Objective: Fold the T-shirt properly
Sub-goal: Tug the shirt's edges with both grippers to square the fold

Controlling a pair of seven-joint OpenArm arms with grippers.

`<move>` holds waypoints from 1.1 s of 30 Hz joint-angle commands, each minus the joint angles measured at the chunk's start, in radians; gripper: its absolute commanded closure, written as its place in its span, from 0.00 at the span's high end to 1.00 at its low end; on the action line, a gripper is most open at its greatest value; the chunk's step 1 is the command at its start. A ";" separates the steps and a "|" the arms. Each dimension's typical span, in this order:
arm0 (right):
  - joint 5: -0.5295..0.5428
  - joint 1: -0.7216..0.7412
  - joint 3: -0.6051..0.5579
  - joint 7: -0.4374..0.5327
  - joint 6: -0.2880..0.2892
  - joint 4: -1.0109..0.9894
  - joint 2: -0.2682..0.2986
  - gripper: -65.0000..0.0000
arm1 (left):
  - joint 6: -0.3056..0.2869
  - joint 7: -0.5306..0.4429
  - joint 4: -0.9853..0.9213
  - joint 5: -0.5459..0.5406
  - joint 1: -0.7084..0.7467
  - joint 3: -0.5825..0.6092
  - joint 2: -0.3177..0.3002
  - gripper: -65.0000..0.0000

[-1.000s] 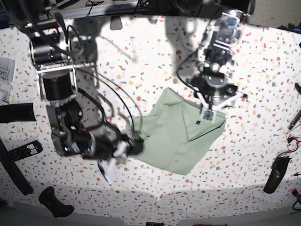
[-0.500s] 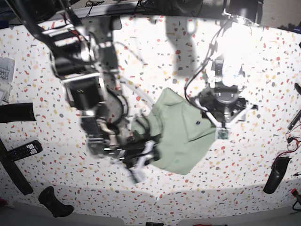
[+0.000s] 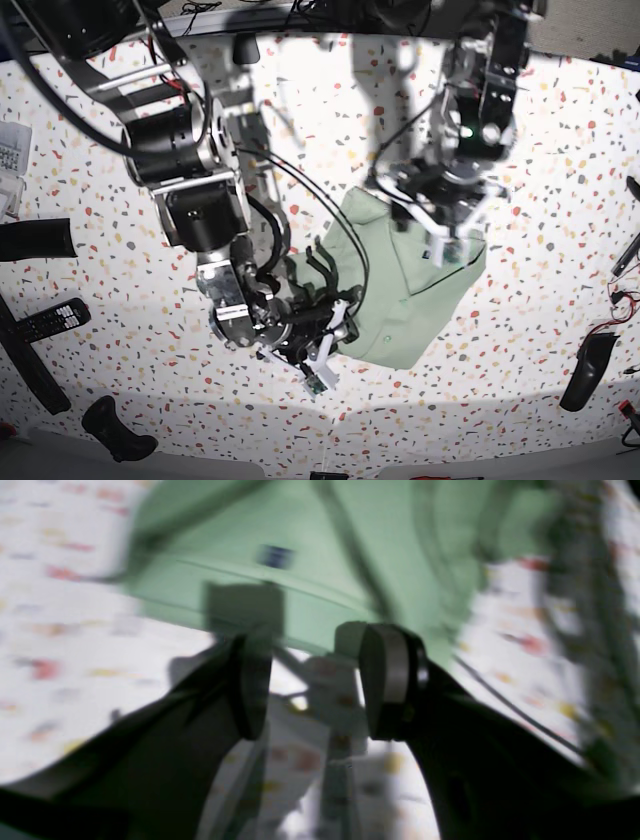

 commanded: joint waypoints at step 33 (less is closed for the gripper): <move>0.329 -0.158 -0.001 -0.269 0.132 0.242 0.170 0.35 | -0.002 -0.155 -0.380 0.134 -0.105 -0.001 -0.004 0.42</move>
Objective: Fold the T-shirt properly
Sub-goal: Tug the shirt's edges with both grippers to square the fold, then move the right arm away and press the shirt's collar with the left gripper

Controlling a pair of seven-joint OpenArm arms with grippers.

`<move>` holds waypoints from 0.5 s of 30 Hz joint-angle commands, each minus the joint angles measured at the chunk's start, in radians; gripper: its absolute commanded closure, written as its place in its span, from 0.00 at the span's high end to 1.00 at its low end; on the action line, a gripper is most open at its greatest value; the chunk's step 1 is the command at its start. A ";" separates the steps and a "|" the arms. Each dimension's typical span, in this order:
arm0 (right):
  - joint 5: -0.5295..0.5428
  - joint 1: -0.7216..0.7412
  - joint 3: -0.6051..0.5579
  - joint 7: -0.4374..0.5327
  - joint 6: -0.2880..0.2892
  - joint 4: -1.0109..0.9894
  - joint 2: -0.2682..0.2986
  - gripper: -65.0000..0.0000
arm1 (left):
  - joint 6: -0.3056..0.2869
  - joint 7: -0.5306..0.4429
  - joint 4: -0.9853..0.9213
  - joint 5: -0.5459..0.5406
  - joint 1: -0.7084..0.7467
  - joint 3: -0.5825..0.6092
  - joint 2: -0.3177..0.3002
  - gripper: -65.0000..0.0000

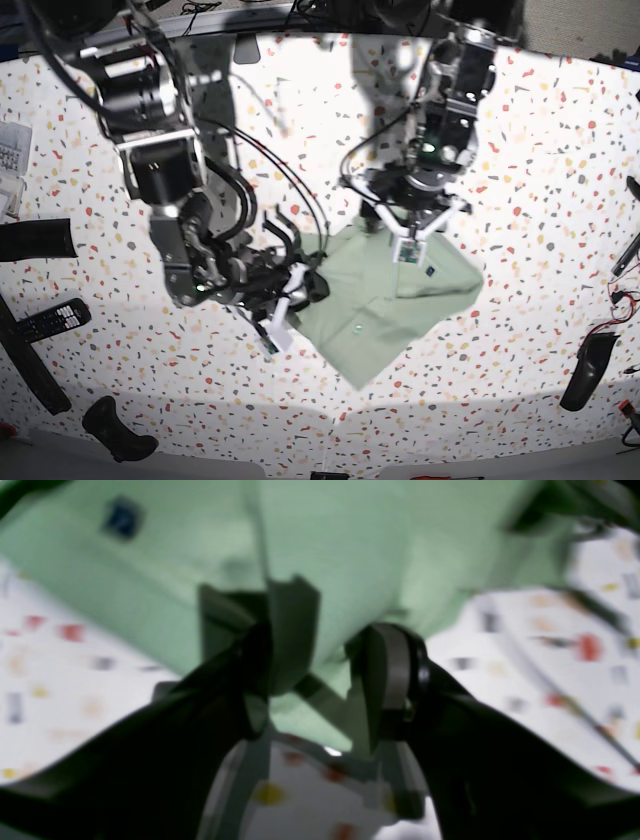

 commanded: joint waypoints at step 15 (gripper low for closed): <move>0.348 -0.180 0.002 -0.160 0.006 0.470 0.038 0.35 | 0.117 0.055 -0.004 0.018 -0.134 -0.008 -0.196 0.42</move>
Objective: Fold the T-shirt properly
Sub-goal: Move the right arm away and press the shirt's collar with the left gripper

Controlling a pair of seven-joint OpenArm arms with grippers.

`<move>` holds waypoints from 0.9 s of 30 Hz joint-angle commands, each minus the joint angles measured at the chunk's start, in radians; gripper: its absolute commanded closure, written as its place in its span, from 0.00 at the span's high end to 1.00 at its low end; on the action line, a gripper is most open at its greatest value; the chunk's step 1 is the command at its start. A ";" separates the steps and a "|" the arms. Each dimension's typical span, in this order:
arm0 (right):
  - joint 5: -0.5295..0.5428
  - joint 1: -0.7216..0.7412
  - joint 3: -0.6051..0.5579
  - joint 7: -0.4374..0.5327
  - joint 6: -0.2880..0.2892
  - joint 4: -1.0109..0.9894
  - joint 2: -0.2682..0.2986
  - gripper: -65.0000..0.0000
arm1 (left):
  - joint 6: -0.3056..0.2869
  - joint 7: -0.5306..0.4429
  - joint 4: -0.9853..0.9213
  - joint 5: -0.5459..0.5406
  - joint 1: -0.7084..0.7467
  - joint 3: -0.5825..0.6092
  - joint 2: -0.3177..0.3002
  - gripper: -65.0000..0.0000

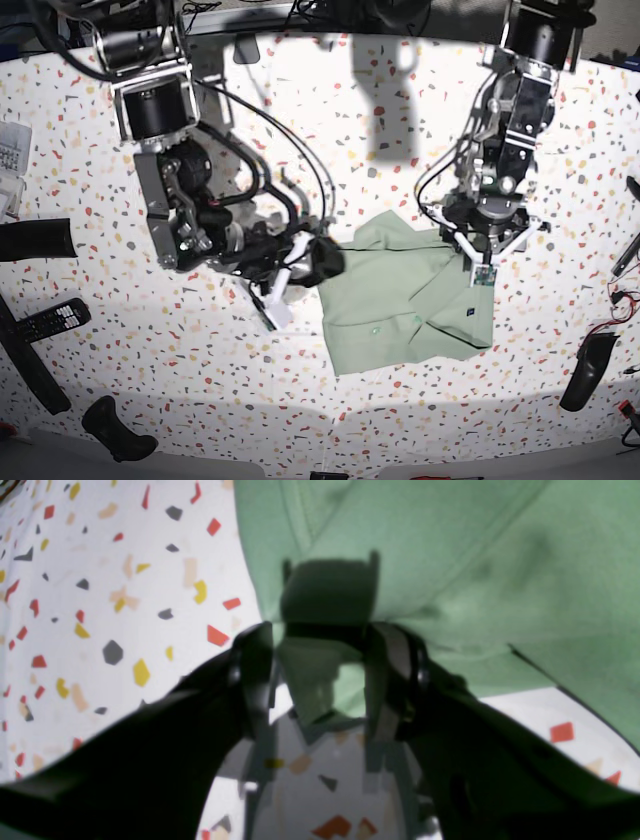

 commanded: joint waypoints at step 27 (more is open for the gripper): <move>-0.314 0.198 0.160 0.122 -0.143 0.019 0.012 0.35 | -0.066 0.052 -0.183 -0.172 -0.376 -0.004 0.019 0.42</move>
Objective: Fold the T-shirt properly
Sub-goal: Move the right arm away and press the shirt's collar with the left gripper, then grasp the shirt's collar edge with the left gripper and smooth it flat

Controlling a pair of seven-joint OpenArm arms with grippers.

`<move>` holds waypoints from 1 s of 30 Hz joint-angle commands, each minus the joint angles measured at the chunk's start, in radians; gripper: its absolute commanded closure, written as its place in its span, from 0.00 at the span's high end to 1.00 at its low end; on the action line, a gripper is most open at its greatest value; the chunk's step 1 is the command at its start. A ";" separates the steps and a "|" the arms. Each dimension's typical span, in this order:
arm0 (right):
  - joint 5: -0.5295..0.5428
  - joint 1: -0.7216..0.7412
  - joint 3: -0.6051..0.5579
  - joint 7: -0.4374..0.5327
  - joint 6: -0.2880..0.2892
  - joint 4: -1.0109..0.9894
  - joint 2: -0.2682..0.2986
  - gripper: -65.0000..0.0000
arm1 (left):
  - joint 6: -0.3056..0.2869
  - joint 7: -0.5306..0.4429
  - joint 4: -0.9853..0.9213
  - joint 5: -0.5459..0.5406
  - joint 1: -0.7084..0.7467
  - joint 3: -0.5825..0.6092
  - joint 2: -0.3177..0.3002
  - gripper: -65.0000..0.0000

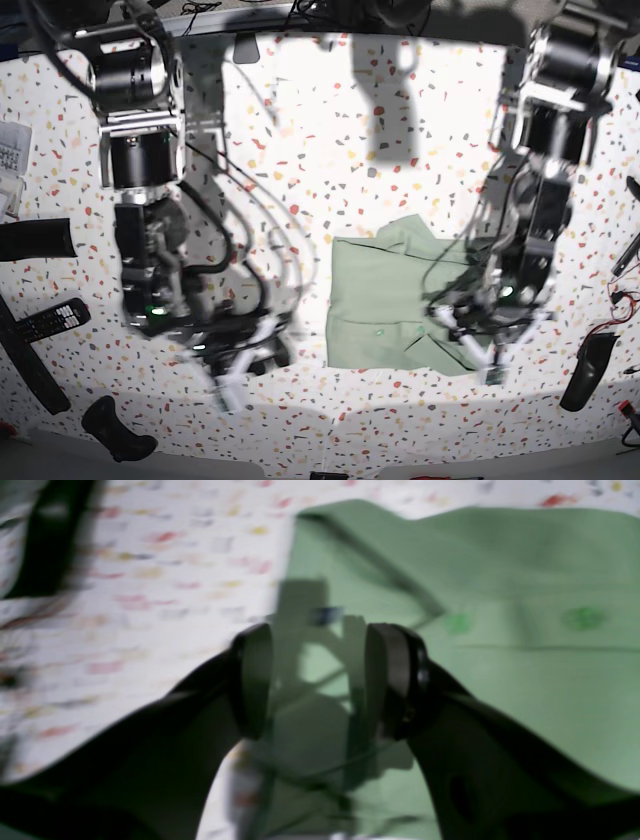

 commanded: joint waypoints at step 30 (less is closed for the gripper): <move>0.104 0.027 0.348 -0.120 0.143 0.017 0.243 0.35 | -0.196 -0.210 -0.712 0.058 -0.277 -0.002 0.375 0.42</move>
